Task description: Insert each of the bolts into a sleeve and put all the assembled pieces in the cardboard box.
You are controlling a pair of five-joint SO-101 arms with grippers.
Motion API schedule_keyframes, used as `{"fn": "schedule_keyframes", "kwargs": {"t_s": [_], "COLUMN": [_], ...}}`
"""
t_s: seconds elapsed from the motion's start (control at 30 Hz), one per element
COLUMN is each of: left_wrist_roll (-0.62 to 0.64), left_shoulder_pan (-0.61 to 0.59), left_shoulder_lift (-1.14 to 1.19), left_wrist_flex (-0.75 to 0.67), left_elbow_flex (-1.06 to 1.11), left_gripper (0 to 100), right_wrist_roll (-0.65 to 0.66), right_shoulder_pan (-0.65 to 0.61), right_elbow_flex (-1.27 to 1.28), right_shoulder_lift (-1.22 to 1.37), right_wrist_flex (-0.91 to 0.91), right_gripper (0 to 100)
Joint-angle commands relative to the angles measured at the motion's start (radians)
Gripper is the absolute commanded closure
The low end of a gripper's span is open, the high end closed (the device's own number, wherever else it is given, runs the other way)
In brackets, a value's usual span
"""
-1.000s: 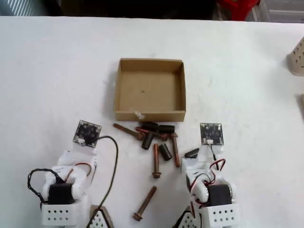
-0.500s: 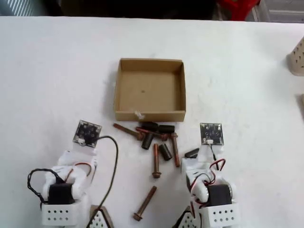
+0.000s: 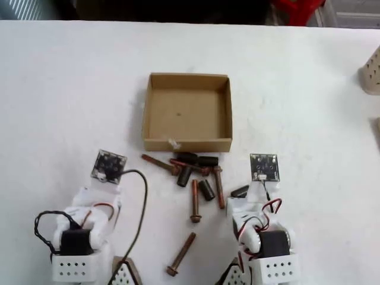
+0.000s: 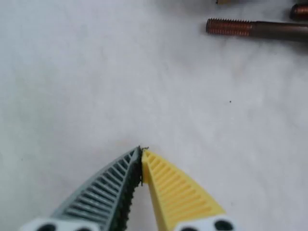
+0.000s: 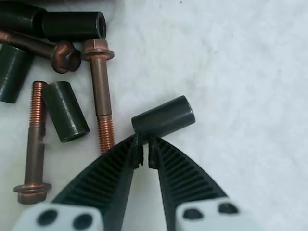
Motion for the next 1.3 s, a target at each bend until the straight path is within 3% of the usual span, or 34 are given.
{"fn": "schedule_keyframes", "kwargs": {"t_s": [0.0, 0.4, 0.67, 0.8, 0.93, 1.07, 1.27], "left_wrist_roll": [0.003, 0.0, -0.005, -0.005, -0.003, -0.002, 0.003], "left_shoulder_pan": [0.004, 0.005, 0.005, 0.002, -0.077, -0.173, -0.188], "left_shoulder_lift": [-0.008, -0.008, -0.008, -0.008, -0.008, -0.005, -0.004], "left_wrist_flex": [-0.071, -0.091, -0.083, -0.087, -0.095, -0.124, -0.126], "left_elbow_flex": [-0.041, -0.091, -0.072, -0.061, -0.064, -0.063, -0.068], "left_gripper": [98, 98, 98, 98, 98, 98, 98], "right_wrist_roll": [0.006, 0.008, 0.023, 0.247, 0.62, 0.6, 0.709], "right_shoulder_pan": [0.002, 0.002, 0.079, 0.087, 0.093, -0.018, -0.226], "right_elbow_flex": [-0.046, -0.066, -0.063, -0.064, -0.071, -0.097, -0.161], "right_shoulder_lift": [-0.002, -0.002, -0.002, -0.002, -0.002, 0.005, 0.007], "right_wrist_flex": [0.002, -0.128, -0.245, -0.314, -0.383, -0.366, -0.225], "right_gripper": [98.0, 97.8, 97.7, 97.7, 98.1, 97.8, 97.8]}}
